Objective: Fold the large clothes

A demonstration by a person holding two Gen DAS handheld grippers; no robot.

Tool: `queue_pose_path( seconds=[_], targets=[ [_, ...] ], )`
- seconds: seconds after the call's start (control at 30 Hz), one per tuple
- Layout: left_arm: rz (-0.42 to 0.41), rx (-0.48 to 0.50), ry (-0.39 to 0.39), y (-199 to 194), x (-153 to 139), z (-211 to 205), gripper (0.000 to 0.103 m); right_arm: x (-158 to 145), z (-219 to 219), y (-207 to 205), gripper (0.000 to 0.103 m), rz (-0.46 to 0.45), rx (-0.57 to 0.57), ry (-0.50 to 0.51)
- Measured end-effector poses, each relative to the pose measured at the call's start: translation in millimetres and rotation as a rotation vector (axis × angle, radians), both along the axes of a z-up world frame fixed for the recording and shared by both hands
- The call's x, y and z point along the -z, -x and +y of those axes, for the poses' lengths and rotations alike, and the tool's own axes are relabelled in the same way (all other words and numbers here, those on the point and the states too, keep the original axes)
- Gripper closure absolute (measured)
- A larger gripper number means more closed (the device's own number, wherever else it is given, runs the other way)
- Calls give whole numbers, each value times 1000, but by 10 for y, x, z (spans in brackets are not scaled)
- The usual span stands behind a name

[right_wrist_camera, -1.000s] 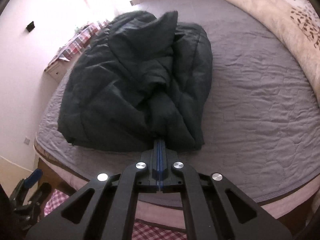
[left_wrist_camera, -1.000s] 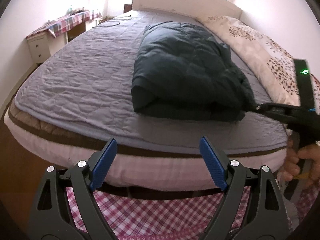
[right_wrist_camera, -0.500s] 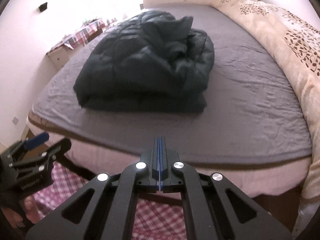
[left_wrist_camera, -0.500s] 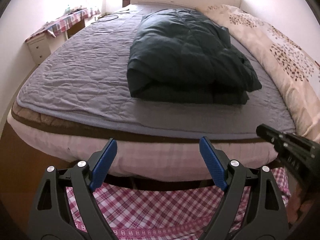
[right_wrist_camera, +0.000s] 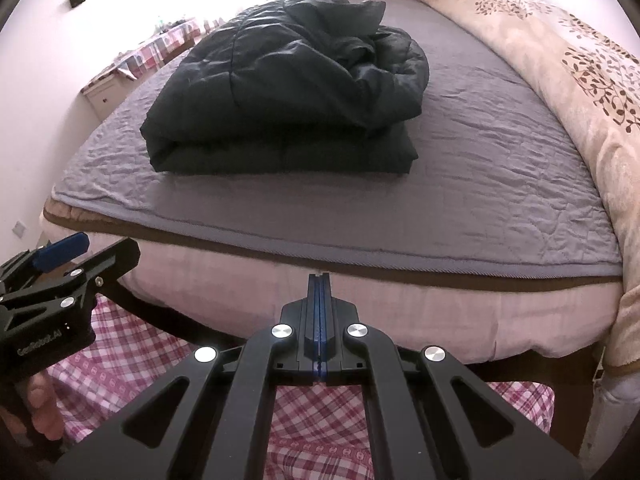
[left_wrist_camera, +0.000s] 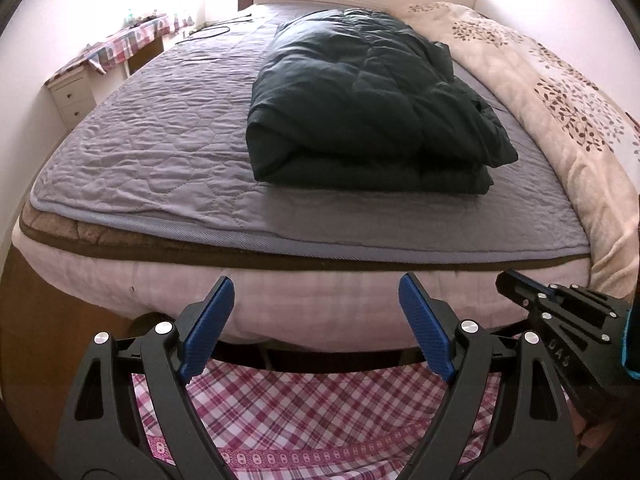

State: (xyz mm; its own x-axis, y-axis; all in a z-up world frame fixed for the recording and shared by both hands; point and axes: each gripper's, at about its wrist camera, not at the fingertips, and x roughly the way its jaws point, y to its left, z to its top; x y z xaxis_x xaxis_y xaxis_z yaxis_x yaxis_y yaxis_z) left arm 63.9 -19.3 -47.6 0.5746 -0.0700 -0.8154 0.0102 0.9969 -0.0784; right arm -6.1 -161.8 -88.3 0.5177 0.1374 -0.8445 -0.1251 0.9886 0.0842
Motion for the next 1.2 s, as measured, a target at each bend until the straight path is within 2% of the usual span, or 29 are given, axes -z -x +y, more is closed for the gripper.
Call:
queue_pose_path(
  seconds=[0.67, 0.7, 0.73, 0.77, 0.8, 0.93, 1.2],
  targets=[
    [-5, 6, 5, 22, -20, -8, 20, 81, -3, -3, 103, 48, 18, 7],
    [-5, 6, 4, 22, -21, -8, 20, 80, -3, -7, 99, 49, 18, 7],
    [-5, 6, 5, 22, -21, -8, 20, 76, -2, -5, 71, 50, 16, 5],
    [-6, 6, 5, 22, -21, -8, 20, 62, -1, 2, 49, 44, 17, 6],
    [-6, 6, 5, 21, -27, -14, 20, 35, -3, 16, 34, 26, 18, 4],
    [-7, 7, 3, 23, -35, -18, 20, -33, 29, 47, 34, -11, 1, 12],
    [-11, 12, 0, 24, -58, -23, 20, -24, 21, 53, 34, -3, 8, 14]
  ],
)
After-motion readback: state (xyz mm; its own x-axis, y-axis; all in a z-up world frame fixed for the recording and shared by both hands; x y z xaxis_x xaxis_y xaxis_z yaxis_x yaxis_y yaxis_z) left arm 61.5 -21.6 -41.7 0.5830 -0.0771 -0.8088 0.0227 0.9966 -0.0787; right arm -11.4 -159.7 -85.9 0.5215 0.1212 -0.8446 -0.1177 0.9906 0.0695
